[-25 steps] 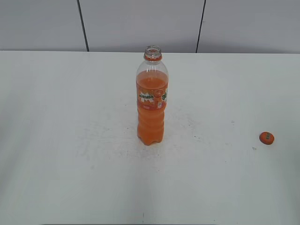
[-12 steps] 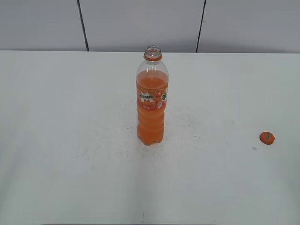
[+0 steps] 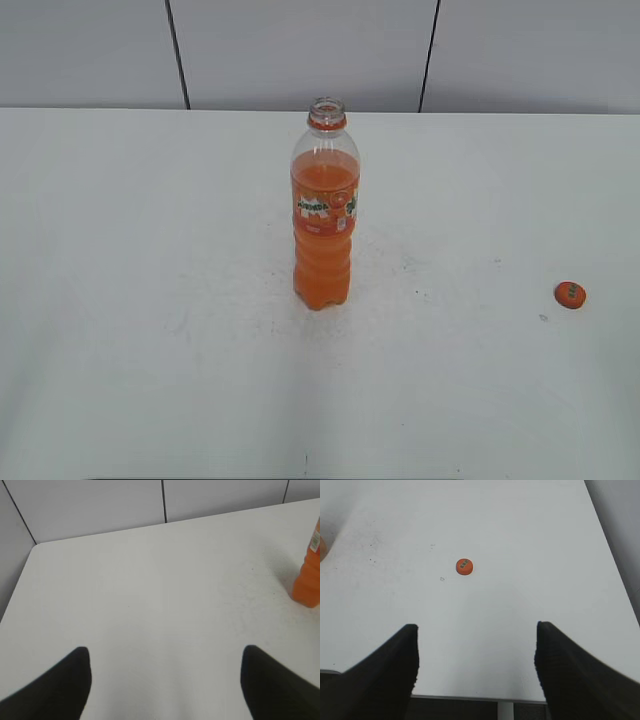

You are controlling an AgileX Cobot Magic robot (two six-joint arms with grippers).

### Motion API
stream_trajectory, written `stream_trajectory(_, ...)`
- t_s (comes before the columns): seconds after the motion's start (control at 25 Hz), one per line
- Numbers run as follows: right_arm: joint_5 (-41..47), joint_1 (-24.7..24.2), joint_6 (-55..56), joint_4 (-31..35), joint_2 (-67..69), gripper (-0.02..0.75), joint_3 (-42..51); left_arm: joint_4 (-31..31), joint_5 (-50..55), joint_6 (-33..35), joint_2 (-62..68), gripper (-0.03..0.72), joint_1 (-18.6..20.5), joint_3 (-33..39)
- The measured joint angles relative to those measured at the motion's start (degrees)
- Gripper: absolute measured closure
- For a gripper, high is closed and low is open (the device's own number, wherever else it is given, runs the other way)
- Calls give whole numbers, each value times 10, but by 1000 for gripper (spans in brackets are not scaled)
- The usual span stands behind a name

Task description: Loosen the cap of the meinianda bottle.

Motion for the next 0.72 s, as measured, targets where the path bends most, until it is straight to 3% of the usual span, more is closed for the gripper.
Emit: stream_trajectory(0.72,-9,0,0,2,0,193,6,-31,-1,-2,-1,136,0,0)
